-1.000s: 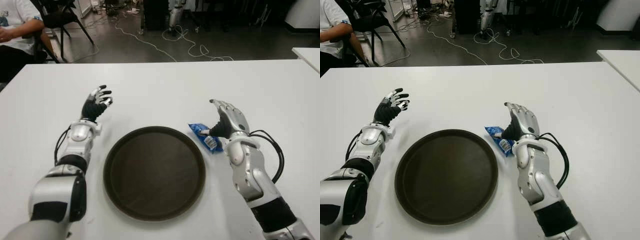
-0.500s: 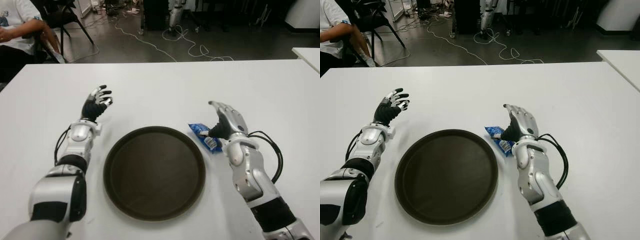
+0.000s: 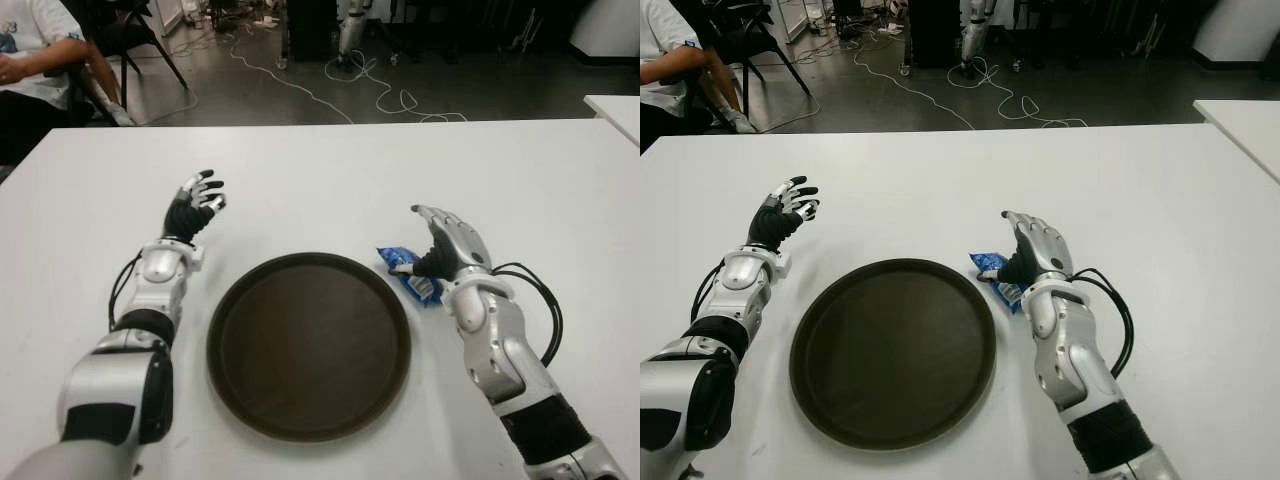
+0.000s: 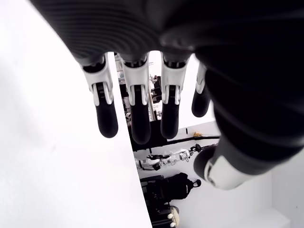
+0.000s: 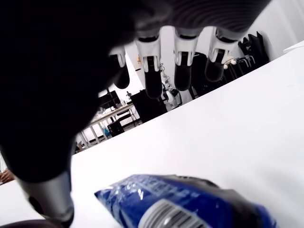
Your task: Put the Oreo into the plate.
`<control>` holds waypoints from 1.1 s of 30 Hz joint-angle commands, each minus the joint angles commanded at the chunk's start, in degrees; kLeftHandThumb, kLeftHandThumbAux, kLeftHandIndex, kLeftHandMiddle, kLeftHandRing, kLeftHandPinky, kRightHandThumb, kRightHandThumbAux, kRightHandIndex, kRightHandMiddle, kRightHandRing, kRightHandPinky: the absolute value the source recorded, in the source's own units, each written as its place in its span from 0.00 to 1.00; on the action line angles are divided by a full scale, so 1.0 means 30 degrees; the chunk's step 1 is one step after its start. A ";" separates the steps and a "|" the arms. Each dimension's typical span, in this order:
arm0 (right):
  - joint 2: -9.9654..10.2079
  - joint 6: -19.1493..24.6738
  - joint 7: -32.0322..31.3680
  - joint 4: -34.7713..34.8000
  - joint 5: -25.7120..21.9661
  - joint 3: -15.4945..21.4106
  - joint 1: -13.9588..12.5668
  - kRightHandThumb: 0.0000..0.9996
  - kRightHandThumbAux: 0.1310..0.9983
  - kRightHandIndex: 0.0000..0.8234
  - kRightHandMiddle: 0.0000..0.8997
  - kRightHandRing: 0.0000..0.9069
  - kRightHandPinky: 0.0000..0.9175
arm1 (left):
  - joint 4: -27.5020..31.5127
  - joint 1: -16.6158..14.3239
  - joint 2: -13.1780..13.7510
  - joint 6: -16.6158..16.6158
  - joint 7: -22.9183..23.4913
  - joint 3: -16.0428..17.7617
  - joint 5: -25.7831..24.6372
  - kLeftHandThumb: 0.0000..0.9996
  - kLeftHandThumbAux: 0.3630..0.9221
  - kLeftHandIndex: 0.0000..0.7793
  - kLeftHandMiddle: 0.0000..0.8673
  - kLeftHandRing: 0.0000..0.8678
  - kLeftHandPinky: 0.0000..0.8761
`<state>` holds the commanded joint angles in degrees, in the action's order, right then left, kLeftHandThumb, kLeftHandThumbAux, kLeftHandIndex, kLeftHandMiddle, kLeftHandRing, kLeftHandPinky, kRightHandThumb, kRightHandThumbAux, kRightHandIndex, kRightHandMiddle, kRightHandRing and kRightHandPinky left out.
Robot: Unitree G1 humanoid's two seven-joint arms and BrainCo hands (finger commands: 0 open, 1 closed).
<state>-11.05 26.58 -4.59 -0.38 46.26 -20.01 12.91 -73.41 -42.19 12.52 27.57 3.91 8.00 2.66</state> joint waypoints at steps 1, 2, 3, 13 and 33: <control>0.0046 -0.0010 -0.0030 -0.0052 -0.0048 -0.0074 -0.0008 0.00 0.73 0.10 0.10 0.08 0.06 | 0.0002 0.0006 0.0007 0.0009 0.0017 -0.0001 -0.0006 0.16 0.61 0.19 0.26 0.25 0.27; 0.0070 0.0007 -0.0085 -0.0102 -0.0083 -0.0140 -0.0003 0.00 0.73 0.10 0.10 0.08 0.06 | 0.0005 0.0017 0.0015 0.0018 0.0049 0.0002 -0.0017 0.16 0.62 0.19 0.26 0.25 0.27; 0.0079 0.0025 -0.0125 -0.0131 -0.0106 -0.0182 0.0004 0.00 0.74 0.10 0.10 0.08 0.06 | 0.0006 0.0024 0.0019 0.0024 0.0070 0.0004 -0.0025 0.16 0.62 0.18 0.26 0.25 0.27; 0.0260 0.0421 -0.0310 -0.0381 0.0059 -0.0519 0.0075 0.00 0.75 0.10 0.10 0.09 0.06 | 0.0015 0.0051 0.0013 0.0010 0.0256 0.0131 -0.0193 0.16 0.60 0.17 0.25 0.25 0.26; 0.0112 0.0498 0.0460 -0.1060 -0.0012 -0.0549 0.0335 0.00 0.73 0.11 0.11 0.10 0.08 | -0.0012 0.0029 0.0099 -0.0106 0.0490 0.0194 -0.0216 0.16 0.60 0.16 0.25 0.24 0.26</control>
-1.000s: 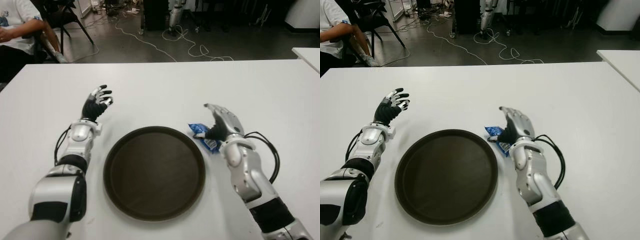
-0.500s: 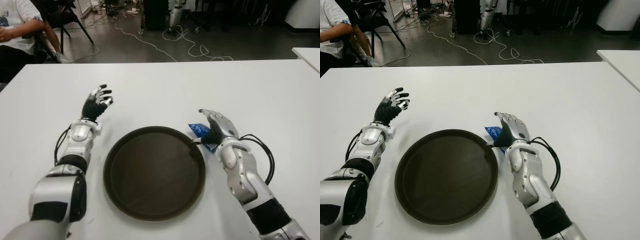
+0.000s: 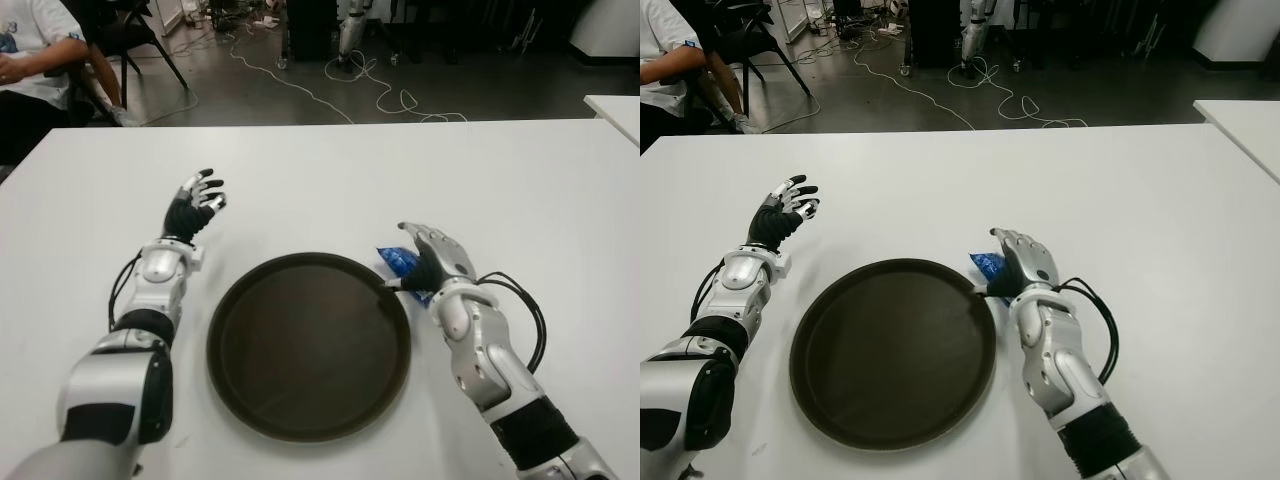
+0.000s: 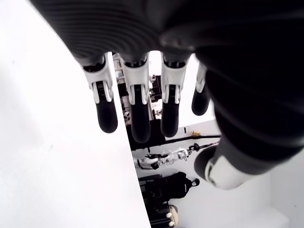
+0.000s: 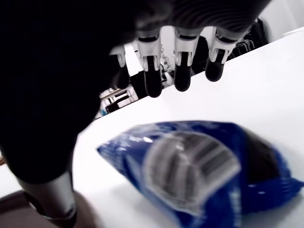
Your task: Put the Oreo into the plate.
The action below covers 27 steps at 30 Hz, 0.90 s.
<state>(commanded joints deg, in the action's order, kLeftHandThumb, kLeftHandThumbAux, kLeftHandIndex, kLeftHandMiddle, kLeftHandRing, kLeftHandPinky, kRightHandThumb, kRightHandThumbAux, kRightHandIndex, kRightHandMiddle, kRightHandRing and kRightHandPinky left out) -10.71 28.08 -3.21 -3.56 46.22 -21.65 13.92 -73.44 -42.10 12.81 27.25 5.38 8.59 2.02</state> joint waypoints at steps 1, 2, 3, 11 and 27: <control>-0.0038 0.0096 -0.0045 -0.0034 0.0046 0.0015 0.0069 0.00 0.73 0.11 0.11 0.10 0.08 | 0.0004 0.0000 0.0004 0.0009 0.0014 0.0014 -0.0013 0.16 0.60 0.16 0.25 0.24 0.26; -0.0063 0.0167 -0.0077 -0.0056 0.0078 0.0025 0.0120 0.00 0.73 0.10 0.11 0.10 0.08 | 0.0006 0.0000 0.0007 0.0014 0.0026 0.0025 -0.0022 0.16 0.59 0.16 0.25 0.25 0.27; -0.0071 0.0209 -0.0095 -0.0025 0.0081 0.0047 0.0136 0.00 0.73 0.10 0.11 0.10 0.08 | 0.0009 -0.0003 0.0010 0.0011 0.0027 0.0026 -0.0018 0.16 0.59 0.16 0.25 0.25 0.27; -0.0254 0.0175 0.0022 -0.0084 0.0026 0.0236 0.0197 0.00 0.73 0.11 0.11 0.10 0.08 | 0.0000 -0.0015 0.0031 -0.0037 0.0009 -0.0009 0.0029 0.17 0.59 0.18 0.26 0.26 0.27; -0.0500 -0.0823 0.0969 -0.0373 -0.0514 0.0922 0.0213 0.00 0.77 0.12 0.11 0.11 0.09 | -0.0040 -0.0004 0.0041 -0.0076 -0.0103 0.0002 0.0039 0.16 0.59 0.17 0.25 0.24 0.25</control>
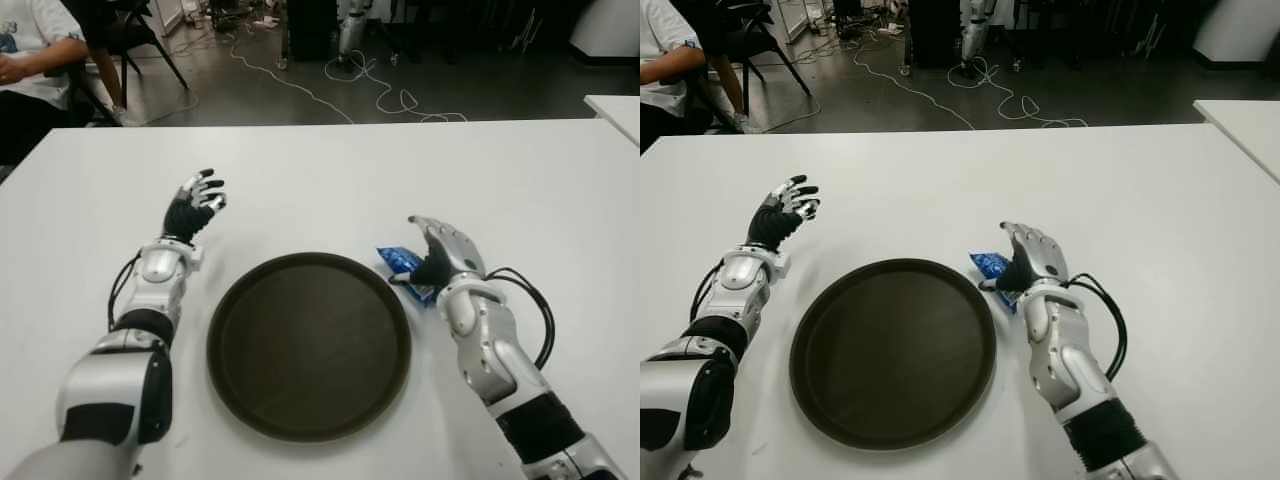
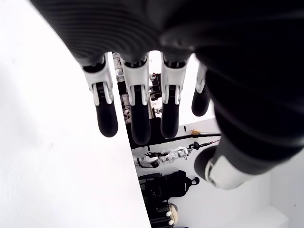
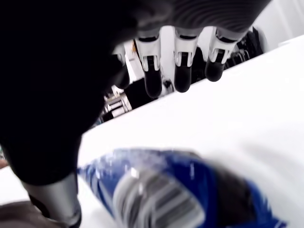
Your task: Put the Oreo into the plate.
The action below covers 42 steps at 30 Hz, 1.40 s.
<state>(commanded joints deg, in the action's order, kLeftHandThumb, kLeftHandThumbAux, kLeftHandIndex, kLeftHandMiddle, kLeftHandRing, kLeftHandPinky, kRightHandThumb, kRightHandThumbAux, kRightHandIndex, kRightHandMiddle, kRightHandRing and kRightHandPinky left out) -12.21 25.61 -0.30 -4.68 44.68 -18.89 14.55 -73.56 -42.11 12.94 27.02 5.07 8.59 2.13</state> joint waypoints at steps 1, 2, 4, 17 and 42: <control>0.0000 -0.0050 0.0054 -0.0030 0.0003 0.0041 -0.0005 0.00 0.77 0.12 0.11 0.11 0.09 | -0.0007 -0.0006 -0.0002 -0.0002 -0.0016 0.0000 0.0005 0.15 0.59 0.17 0.25 0.24 0.25; 0.0001 -0.0088 0.0096 -0.0058 0.0005 0.0068 -0.0006 0.00 0.77 0.12 0.11 0.11 0.09 | -0.0011 -0.0011 -0.0004 -0.0004 -0.0027 -0.0001 0.0009 0.15 0.58 0.16 0.25 0.24 0.25; 0.0012 -0.0095 0.0145 -0.0110 0.0048 0.0088 0.0010 0.00 0.77 0.12 0.11 0.11 0.09 | -0.0016 -0.0017 0.0000 -0.0008 -0.0027 -0.0016 0.0028 0.15 0.58 0.17 0.25 0.24 0.25; -0.0150 -0.0470 0.0294 -0.0397 -0.0116 0.0487 0.0086 0.00 0.77 0.13 0.14 0.15 0.12 | 0.0003 -0.0020 -0.0030 0.0010 0.0052 0.0011 -0.0023 0.18 0.58 0.19 0.26 0.26 0.28; -0.0479 0.0399 -0.1104 -0.0771 0.0147 -0.0411 0.0488 0.00 0.73 0.10 0.11 0.10 0.08 | 0.0043 -0.0066 -0.0130 -0.0054 -0.0133 -0.0086 0.0077 0.15 0.58 0.17 0.25 0.24 0.26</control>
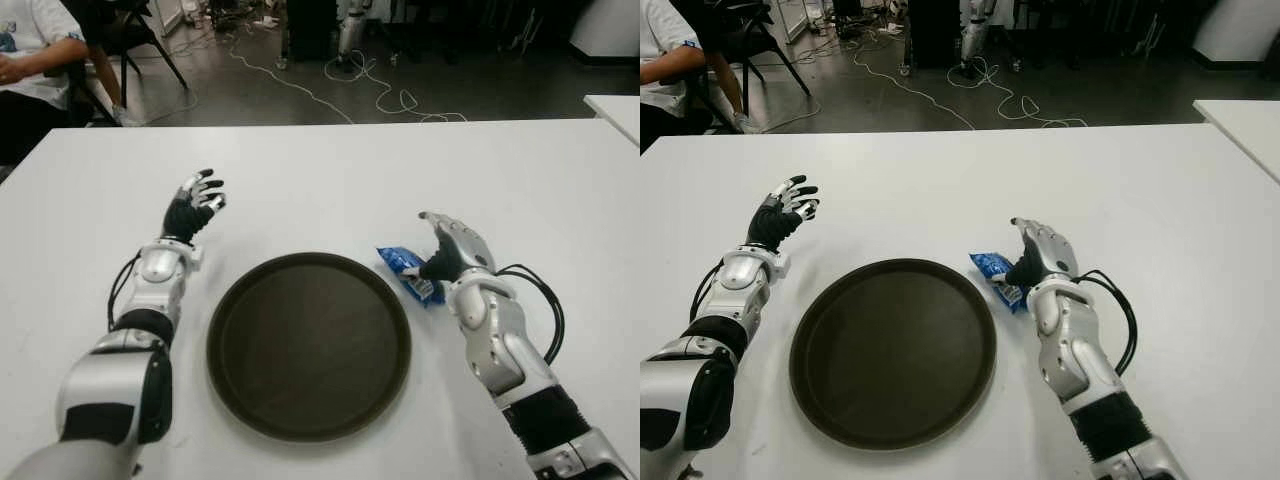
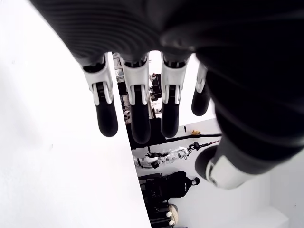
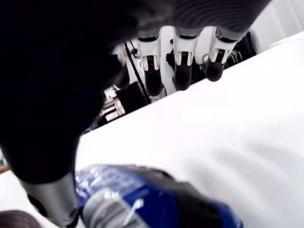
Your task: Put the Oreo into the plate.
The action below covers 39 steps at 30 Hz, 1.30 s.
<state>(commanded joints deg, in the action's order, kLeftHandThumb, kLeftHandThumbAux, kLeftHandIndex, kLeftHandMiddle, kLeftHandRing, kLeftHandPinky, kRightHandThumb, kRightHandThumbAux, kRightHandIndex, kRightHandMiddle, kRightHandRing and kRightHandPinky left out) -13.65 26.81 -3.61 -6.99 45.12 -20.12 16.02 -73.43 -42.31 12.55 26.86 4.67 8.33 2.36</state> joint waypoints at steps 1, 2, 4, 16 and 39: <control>-0.0038 0.0050 -0.0071 -0.0023 0.0035 -0.0081 0.0037 0.00 0.73 0.10 0.11 0.10 0.08 | -0.0001 0.0000 0.0002 0.0000 -0.0004 -0.0001 0.0000 0.15 0.58 0.17 0.25 0.24 0.26; -0.0067 0.0086 -0.0111 -0.0038 0.0049 -0.0140 0.0059 0.00 0.73 0.10 0.11 0.10 0.08 | -0.0002 0.0003 0.0002 0.0002 -0.0006 -0.0002 -0.0001 0.16 0.58 0.17 0.25 0.25 0.26; -0.0076 0.0097 -0.0081 -0.0157 0.0062 -0.0246 0.0067 0.00 0.74 0.10 0.11 0.10 0.08 | -0.0011 0.0007 0.0001 0.0016 0.0029 0.0020 -0.0030 0.16 0.58 0.18 0.26 0.25 0.26; -0.0038 0.0416 0.0136 -0.0917 0.0167 -0.0692 0.0255 0.00 0.74 0.10 0.12 0.11 0.08 | -0.0004 0.0062 0.0013 0.0099 0.0161 0.0089 -0.0113 0.17 0.59 0.17 0.24 0.24 0.25; 0.0277 0.0037 0.1054 -0.2635 -0.0649 -0.0555 0.0614 0.00 0.74 0.12 0.14 0.14 0.13 | 0.0018 0.0085 0.0085 0.0017 0.0173 0.0103 -0.0132 0.17 0.58 0.17 0.25 0.24 0.26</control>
<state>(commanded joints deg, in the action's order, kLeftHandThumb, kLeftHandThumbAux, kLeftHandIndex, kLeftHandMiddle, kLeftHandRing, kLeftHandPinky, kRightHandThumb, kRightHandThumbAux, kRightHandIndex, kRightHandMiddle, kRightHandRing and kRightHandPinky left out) -12.82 26.92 -0.45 -14.90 43.18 -21.79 17.86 -73.38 -42.06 12.80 26.91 5.19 8.64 1.97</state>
